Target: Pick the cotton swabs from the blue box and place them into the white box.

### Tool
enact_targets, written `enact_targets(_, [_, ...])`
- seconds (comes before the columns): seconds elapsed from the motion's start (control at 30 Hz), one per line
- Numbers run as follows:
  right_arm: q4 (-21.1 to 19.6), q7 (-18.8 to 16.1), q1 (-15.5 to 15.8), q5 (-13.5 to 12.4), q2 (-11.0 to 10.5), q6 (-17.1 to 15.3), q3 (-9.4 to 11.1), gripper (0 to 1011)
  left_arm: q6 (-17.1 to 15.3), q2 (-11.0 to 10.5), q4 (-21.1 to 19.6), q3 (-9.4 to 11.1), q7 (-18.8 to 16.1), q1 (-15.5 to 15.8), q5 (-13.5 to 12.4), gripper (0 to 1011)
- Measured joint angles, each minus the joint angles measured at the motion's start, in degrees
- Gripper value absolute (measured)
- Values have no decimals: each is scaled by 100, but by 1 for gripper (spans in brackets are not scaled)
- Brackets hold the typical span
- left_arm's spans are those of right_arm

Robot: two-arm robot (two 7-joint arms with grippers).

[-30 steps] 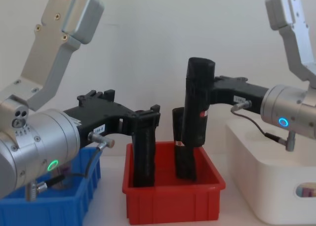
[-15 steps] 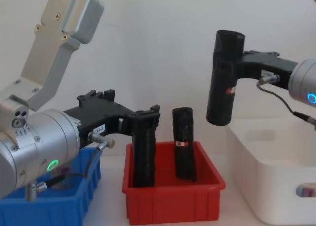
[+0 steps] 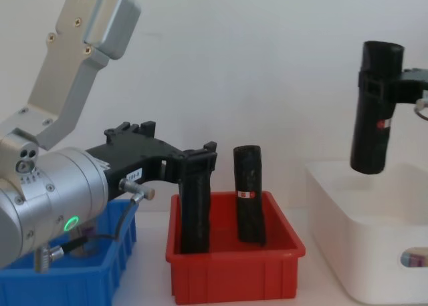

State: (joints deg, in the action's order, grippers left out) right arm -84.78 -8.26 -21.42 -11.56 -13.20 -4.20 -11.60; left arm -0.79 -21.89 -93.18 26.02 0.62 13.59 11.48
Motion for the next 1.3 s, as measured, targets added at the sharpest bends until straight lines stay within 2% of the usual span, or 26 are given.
enact_targets(0.37, [-180,265,228,-118,-186,-367,161,443,0,0,0,0,0,0,0,1004])
enact_targets(0.5, [-172,264,259,-142,-215,-417,183,529,0,0,0,0,0,0,0,1004])
enact_targets(0.53, [-156,252,266,-146,-221,-422,190,594,0,0,0,0,0,0,0,1004])
enact_targets(0.63, [-121,210,274,-155,-229,-424,195,652,0,0,0,0,0,0,0,1004])
enact_targets(0.67, [-111,196,276,-159,-231,-421,197,709,0,0,0,0,0,0,0,1004])
enact_targets(0.7, [-100,186,278,-161,-232,-418,198,719,0,0,0,0,0,0,0,1003])
enact_targets(0.73, [-88,168,280,-166,-233,-410,198,782,0,0,0,0,0,0,0,1004])
enact_targets(0.8, [-76,148,283,-171,-234,-400,199,818,0,0,0,0,0,0,0,1004])
enact_targets(0.83, [-64,134,284,-174,-235,-391,200,872,0,0,0,0,0,0,0,1003])
enact_targets(1.0, [-37,95,287,-183,-237,-368,203,986,0,0,0,0,0,0,0,1004])
enact_targets(1.3, [-8,53,291,-190,-242,-342,209,1002,0,0,0,0,0,0,0,1004])
